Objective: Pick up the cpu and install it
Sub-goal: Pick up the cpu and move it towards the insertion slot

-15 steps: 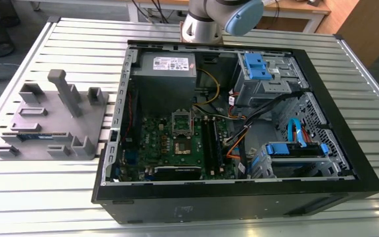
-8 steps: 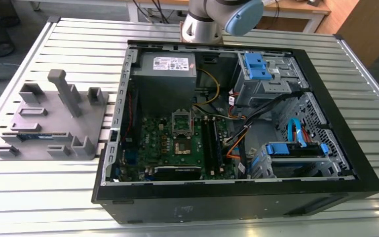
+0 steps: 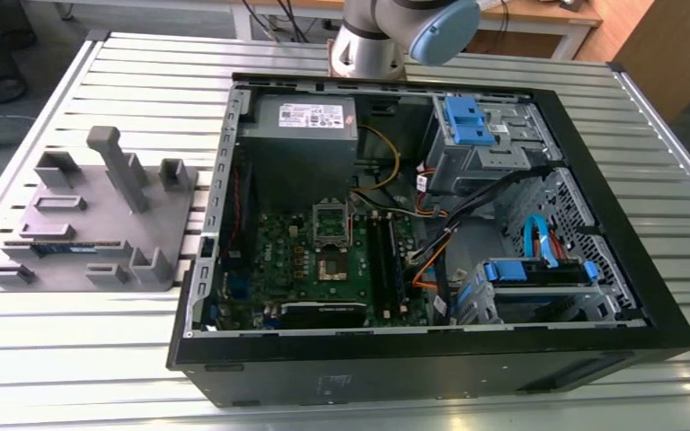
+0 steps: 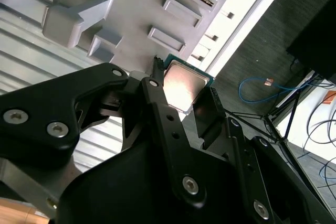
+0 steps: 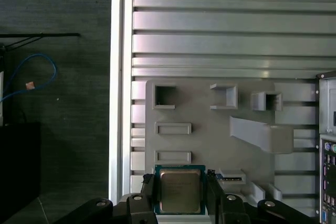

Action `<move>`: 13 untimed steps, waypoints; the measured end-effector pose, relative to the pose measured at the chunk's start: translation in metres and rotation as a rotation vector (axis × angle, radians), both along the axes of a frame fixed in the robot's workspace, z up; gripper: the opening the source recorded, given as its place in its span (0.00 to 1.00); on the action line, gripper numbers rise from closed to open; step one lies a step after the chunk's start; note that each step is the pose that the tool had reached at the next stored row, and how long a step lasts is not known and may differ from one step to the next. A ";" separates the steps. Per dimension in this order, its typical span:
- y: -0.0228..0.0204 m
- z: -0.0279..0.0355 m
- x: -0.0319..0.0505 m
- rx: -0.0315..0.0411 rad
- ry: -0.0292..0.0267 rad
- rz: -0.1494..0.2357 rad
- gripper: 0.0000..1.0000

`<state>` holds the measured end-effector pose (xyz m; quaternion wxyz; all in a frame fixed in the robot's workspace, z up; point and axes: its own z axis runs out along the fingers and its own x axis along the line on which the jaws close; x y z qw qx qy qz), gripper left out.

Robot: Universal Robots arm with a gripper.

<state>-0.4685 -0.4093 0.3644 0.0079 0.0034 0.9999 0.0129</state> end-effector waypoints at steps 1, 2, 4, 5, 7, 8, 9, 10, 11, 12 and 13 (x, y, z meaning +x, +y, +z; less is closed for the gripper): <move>0.0000 0.0004 0.0000 -0.0002 0.0003 0.000 0.47; 0.0000 0.0006 0.0000 -0.0002 0.0004 0.000 0.47; 0.0000 0.0007 0.0000 -0.0002 0.0004 0.000 0.47; 0.0000 0.0010 0.0000 -0.0003 0.0006 0.000 0.47; 0.0000 0.0012 0.0000 -0.0002 0.0004 0.000 0.47; 0.0000 0.0014 0.0000 -0.0002 0.0004 0.000 0.47; 0.0000 0.0014 0.0007 -0.0002 0.0004 0.000 0.47; 0.0000 0.0014 0.0009 -0.0002 0.0003 0.000 0.47; 0.0000 0.0014 0.0010 -0.0002 0.0004 0.000 0.47; 0.0000 0.0014 0.0010 -0.0002 0.0004 0.000 0.47; 0.0000 0.0014 0.0010 -0.0002 0.0004 0.000 0.47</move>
